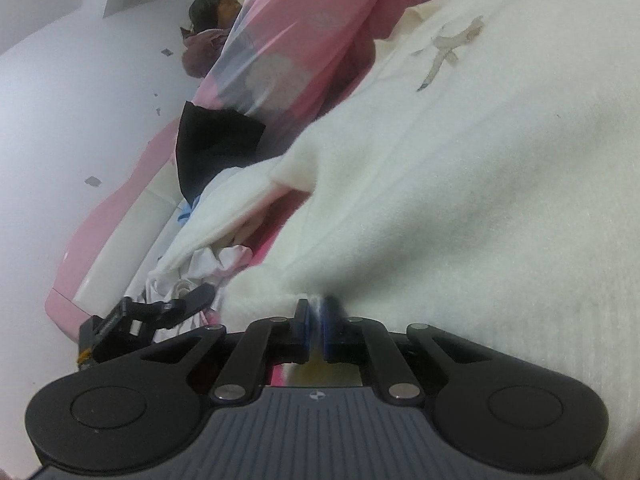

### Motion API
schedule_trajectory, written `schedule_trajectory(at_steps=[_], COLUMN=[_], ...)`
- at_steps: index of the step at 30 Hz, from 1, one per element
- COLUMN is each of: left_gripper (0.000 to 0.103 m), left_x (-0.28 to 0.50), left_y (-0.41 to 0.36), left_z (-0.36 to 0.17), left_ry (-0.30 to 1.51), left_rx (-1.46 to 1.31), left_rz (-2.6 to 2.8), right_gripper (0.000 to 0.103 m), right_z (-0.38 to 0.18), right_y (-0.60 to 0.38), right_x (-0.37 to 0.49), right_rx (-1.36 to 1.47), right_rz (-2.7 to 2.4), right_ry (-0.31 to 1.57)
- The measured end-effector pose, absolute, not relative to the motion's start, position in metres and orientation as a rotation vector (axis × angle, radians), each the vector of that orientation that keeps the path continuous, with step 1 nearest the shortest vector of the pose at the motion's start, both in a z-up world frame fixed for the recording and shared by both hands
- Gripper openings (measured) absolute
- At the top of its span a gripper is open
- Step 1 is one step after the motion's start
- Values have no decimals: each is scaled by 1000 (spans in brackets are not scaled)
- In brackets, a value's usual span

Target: Fold clothes

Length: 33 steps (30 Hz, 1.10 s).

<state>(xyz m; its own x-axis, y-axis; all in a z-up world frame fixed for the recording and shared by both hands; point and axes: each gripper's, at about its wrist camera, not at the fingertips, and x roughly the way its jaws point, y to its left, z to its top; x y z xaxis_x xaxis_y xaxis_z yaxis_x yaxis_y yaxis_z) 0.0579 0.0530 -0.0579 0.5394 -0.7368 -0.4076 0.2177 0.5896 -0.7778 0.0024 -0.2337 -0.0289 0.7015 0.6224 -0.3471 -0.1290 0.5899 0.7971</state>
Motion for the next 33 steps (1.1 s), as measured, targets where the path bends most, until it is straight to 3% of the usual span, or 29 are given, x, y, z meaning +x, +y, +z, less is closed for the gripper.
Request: schedule_trajectory(at_steps=[1,2,3,5,9,16,22,23,26,27,33], left_gripper=[58,39,26,16,12,8,9,14,46,50,51], left_x=[56,54,52,46,27,8,-4,-6,-9,-9,-13], left_y=[49,46,44,44,55,68,75,77,76,74,60], left_z=[-57,-56,-56,-52,-35,-48,-64,-64,-63,-64,-63], left_ry=[798,790,789,768,755,921,935,928,918,919,899], left_rx=[-725,-718,-725,-724,-772,-860,-816,-817,-812,-803,-722], left_rz=[-634,-636,-643,-639,-688,-723,-704,-711,-705,-699,-697], right_gripper=[5,5,5,5,5,5,8,8,10,10,13], right_z=[-28,-28,-27,-26,-14,18,3,3,7,9,27], right_y=[-234,-234,-233,-232,-232,-223,-211,-211,-211,-212,-243], right_x=[1,0,1,0,-16,-56,-67,-70,-78,-79,-96], right_rx=[832,833,834,842,825,653,596,596,594,595,614], right_rz=[481,488,497,522,612,743,712,712,714,708,549], right_ry=[663,660,656,642,596,612,764,770,772,768,689])
